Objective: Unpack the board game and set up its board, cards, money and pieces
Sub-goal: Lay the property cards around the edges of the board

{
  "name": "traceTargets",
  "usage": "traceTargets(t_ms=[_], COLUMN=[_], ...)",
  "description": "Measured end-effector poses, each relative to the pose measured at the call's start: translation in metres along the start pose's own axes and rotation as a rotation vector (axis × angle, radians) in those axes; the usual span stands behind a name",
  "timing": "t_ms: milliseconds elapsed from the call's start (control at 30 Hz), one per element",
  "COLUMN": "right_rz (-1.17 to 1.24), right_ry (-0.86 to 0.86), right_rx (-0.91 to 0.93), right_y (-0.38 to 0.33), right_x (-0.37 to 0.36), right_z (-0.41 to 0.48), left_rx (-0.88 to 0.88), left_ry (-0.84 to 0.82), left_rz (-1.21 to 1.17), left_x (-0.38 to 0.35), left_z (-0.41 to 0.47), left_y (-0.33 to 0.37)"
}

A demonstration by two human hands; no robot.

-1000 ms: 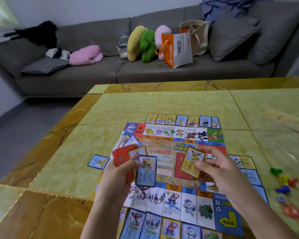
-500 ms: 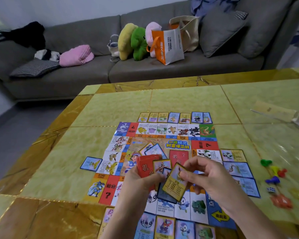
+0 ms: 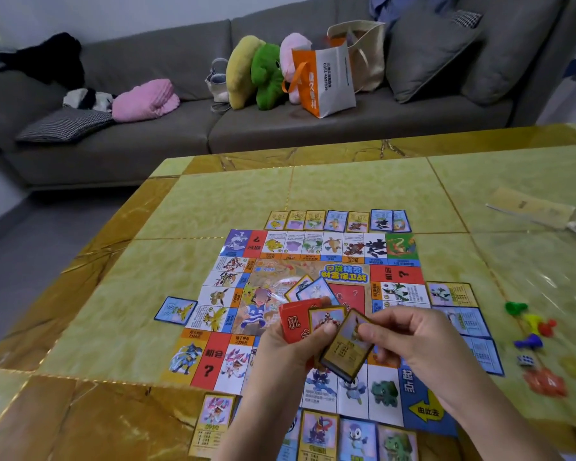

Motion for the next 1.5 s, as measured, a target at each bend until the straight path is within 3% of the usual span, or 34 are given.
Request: traceTargets(t_ms=[133,567,700,967,1500], right_rz=[0.020,-0.019,0.061,0.137,0.271], right_ry=[0.105,0.160,0.119,0.127,0.216], right_rx=[0.016,0.046,0.007,-0.023,0.015], right_y=[0.000,0.001,0.001,0.000,-0.003], right_x=[0.007,0.016,0.017,0.026,0.028], right_z=[0.001,0.004,0.005,0.003,0.006], left_rx=[0.019,0.097,0.089,0.057,0.192], left_ry=[0.001,-0.118,-0.006,0.184,0.226], left_rz=[0.007,0.144,0.081,-0.278,-0.290], left_x=[0.001,0.005,0.011,0.026,0.025], left_z=[0.001,0.002,0.004,0.011,0.013], left_y=[-0.001,-0.004,0.000,0.011,0.001])
Point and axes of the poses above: each hand's wrist, its own z-axis towards the middle knuckle, its own x-axis out of the back of the hand, y = z × x, the point moved 4 cm from there along z, towards the middle knuckle, and after that the axes turned 2 degrees about y, right-handed, at the moved point
